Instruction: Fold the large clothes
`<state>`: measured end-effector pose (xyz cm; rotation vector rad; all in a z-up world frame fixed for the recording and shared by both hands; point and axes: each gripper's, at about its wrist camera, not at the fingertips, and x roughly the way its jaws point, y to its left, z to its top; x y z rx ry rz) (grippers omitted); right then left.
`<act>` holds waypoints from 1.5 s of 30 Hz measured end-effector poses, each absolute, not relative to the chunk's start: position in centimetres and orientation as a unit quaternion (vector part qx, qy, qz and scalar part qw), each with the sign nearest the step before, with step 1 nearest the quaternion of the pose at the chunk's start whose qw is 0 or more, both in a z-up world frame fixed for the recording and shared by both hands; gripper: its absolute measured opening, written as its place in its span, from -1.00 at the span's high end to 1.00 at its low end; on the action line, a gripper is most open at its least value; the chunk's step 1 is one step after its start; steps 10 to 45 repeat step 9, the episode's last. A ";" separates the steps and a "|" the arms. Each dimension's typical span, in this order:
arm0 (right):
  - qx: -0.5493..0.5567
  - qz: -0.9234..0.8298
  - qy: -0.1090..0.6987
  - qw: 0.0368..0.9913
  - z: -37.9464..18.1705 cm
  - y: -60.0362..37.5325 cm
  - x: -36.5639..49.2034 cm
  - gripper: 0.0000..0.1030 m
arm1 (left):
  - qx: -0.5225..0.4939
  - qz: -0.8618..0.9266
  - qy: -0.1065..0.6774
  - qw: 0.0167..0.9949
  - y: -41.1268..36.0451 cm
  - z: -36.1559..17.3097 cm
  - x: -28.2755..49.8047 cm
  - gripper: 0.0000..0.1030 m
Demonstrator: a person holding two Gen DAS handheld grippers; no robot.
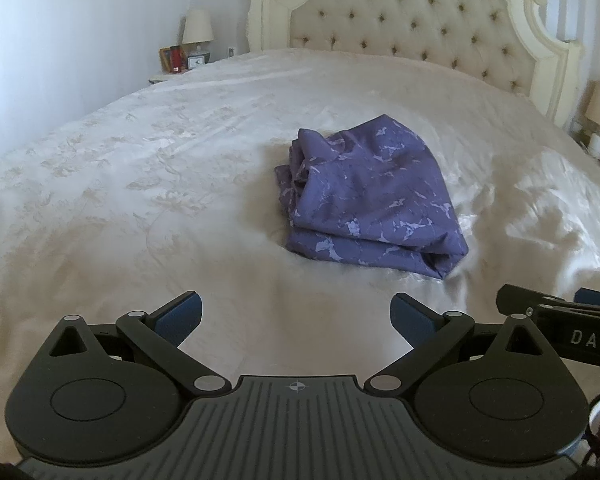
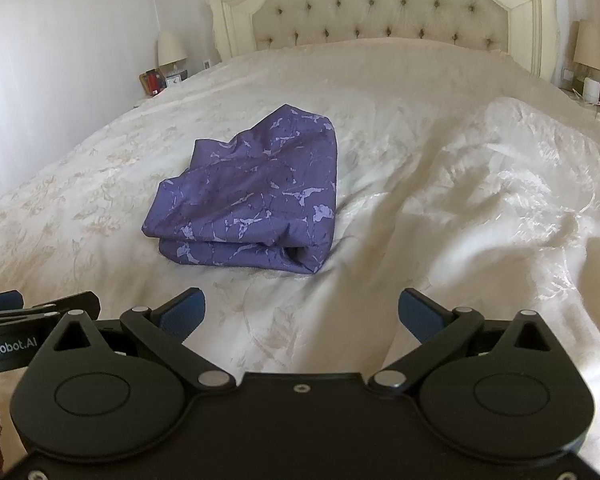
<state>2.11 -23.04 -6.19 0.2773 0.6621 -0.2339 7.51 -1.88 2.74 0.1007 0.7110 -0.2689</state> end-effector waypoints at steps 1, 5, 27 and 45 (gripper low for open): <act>0.136 -0.114 0.324 0.929 -6.2 -23.0 2.1 -0.99 | 0.049 -0.131 0.347 0.927 -1.9 2.7 7.5 -0.98; 0.139 -0.114 0.327 0.928 -6.3 -23.1 2.2 -0.99 | 0.050 -0.132 0.348 0.927 -2.0 2.6 7.6 -0.98; 0.142 -0.115 0.329 0.927 -6.5 -23.1 2.3 -0.99 | 0.051 -0.132 0.350 0.926 -2.0 2.5 7.7 -0.98; 0.142 -0.115 0.329 0.927 -6.5 -23.1 2.3 -0.99 | 0.051 -0.132 0.350 0.926 -2.0 2.5 7.7 -0.98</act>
